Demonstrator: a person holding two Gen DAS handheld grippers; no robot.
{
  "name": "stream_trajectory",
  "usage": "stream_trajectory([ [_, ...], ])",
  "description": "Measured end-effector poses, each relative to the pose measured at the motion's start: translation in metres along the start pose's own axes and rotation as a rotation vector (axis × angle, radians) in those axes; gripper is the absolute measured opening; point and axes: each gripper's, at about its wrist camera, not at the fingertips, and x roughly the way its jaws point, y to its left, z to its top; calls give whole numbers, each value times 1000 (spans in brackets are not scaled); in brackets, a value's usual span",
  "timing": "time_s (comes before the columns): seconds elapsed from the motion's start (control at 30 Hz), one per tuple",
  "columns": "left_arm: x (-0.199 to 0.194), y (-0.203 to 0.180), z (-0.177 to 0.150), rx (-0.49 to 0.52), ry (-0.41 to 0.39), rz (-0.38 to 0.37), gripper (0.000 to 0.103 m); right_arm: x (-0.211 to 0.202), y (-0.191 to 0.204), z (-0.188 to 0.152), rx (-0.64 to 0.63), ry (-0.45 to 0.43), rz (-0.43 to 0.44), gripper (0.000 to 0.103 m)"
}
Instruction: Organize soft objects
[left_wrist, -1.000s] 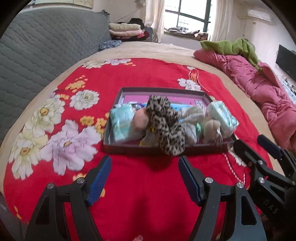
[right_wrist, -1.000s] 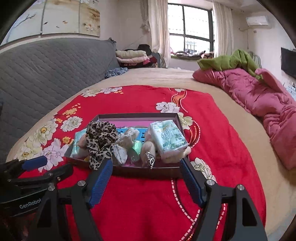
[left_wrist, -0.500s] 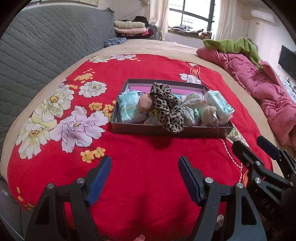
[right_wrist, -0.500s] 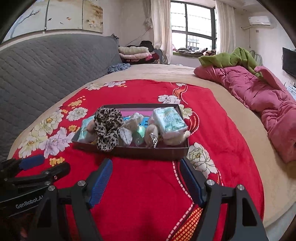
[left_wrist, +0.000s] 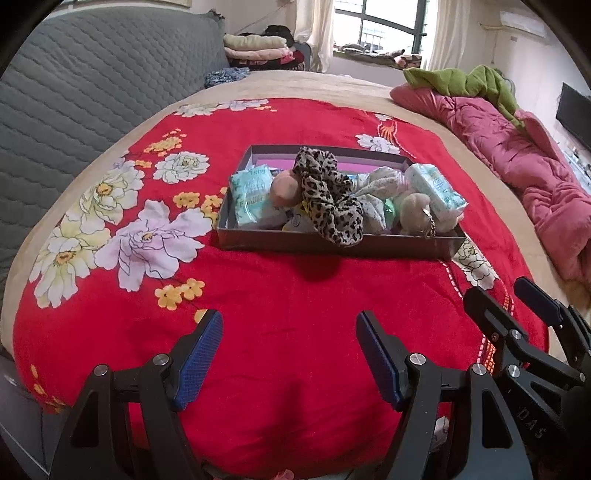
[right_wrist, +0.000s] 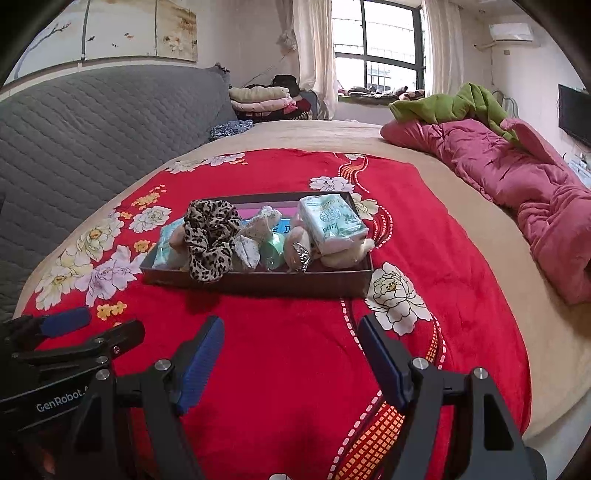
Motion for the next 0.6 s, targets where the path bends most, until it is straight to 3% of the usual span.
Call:
stream_trajectory([
  [0.6, 9, 1, -2, 3, 16, 19, 76, 12, -6, -7, 33, 50, 13, 74],
])
